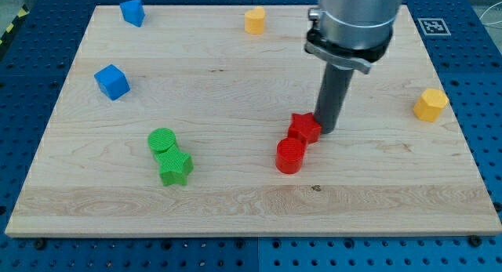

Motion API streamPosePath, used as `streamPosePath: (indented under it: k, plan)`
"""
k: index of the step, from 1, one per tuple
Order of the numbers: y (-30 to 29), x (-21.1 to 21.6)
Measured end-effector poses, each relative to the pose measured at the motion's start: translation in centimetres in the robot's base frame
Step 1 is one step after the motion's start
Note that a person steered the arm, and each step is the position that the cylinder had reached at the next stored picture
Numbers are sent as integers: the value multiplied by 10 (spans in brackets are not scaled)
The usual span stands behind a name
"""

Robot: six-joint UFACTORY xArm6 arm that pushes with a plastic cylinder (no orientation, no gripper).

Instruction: Move the blue cube slightly right

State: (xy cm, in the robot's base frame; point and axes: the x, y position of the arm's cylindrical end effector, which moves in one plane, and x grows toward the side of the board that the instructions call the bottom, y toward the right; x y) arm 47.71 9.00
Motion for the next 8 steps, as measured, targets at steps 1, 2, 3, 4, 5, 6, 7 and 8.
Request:
streamPosePath:
  k: [1,2,3,4,5,6,7,8]
  plan:
    - [-17,0]
    - [-26,-3]
    - [-44,-38]
    - [-80,-80]
    - [-112,-77]
    - [-124,-41]
    - [-161,-12]
    - [-231,-13]
